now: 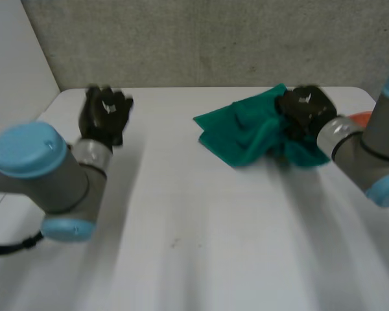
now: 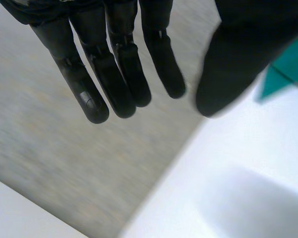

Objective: Fold the laundry.

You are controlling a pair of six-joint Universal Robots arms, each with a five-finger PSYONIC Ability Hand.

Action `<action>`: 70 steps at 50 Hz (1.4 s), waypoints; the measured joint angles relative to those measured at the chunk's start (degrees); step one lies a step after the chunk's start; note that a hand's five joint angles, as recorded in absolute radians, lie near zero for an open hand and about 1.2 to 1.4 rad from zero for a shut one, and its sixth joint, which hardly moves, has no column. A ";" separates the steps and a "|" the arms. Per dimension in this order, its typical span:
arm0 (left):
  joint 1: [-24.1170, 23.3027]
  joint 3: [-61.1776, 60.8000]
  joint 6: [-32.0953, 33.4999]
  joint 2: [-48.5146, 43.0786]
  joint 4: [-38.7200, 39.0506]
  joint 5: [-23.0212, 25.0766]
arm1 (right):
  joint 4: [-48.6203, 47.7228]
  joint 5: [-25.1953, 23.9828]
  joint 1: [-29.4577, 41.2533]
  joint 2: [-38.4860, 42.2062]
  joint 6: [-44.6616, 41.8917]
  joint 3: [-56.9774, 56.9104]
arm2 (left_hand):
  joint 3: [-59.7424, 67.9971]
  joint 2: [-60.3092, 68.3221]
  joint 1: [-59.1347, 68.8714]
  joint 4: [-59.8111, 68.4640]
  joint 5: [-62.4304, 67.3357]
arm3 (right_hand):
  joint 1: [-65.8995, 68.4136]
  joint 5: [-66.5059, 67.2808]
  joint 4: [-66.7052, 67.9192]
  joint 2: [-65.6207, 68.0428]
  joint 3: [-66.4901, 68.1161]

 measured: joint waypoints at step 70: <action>-7.86 14.73 -43.31 -18.24 -10.35 1.71 | 15.99 6.43 15.51 -26.03 1.40 0.28 | 5.88 6.96 6.39 6.22 3.74 | 0.00 0.00 0.00 0.00 0.00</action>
